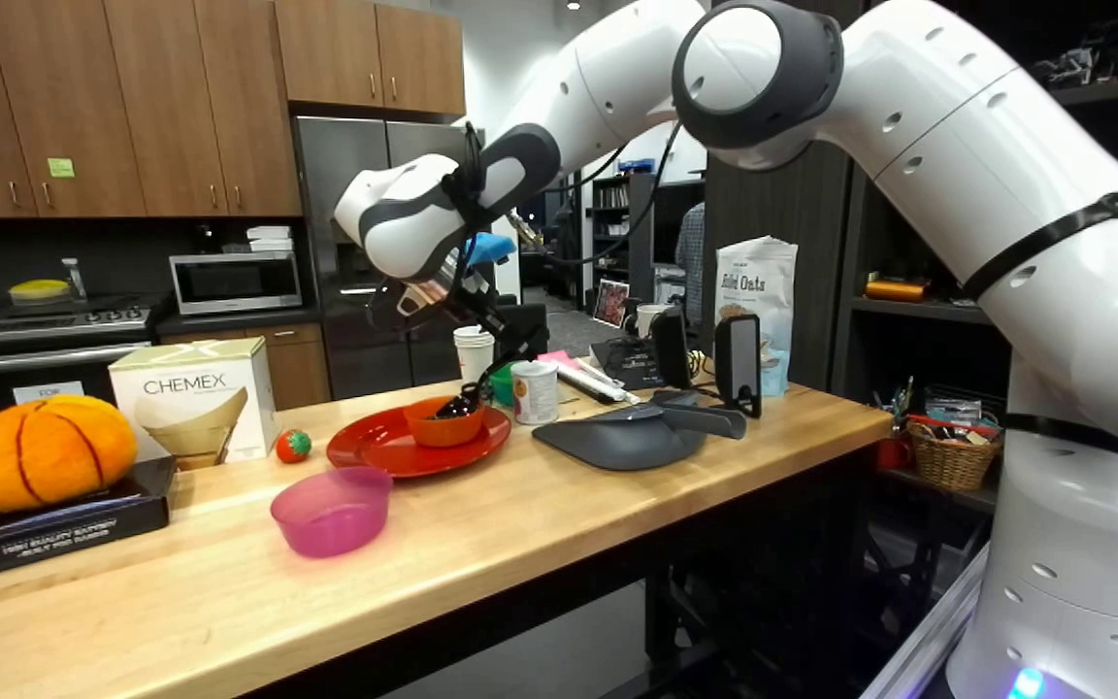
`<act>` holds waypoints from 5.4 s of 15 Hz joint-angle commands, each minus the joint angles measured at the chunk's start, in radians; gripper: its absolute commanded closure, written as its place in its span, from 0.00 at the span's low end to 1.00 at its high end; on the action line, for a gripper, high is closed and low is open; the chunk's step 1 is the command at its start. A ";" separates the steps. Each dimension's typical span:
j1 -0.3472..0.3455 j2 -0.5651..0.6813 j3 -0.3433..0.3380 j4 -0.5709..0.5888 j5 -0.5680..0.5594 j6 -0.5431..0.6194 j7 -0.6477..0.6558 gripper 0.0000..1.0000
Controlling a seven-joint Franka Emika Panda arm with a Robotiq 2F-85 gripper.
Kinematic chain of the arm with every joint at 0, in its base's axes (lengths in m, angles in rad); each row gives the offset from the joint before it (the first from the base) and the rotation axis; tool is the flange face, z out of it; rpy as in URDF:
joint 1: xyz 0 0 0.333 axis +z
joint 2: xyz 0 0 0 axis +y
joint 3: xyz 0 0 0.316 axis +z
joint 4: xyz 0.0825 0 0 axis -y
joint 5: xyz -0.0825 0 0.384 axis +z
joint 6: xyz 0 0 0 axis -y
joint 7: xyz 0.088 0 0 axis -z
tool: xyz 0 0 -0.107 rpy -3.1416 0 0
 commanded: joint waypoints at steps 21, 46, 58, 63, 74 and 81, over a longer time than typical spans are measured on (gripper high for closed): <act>0.008 0.023 0.026 0.091 -0.003 -0.073 -0.062 0.94; -0.023 0.044 0.015 0.058 0.004 -0.066 -0.068 0.94; -0.023 0.045 0.017 0.083 0.051 -0.064 -0.055 0.94; -0.017 0.042 0.009 0.092 0.065 -0.071 -0.054 0.94; -0.007 0.058 0.007 0.089 0.053 -0.064 -0.055 0.76; -0.007 0.058 0.007 0.089 0.053 -0.064 -0.055 0.76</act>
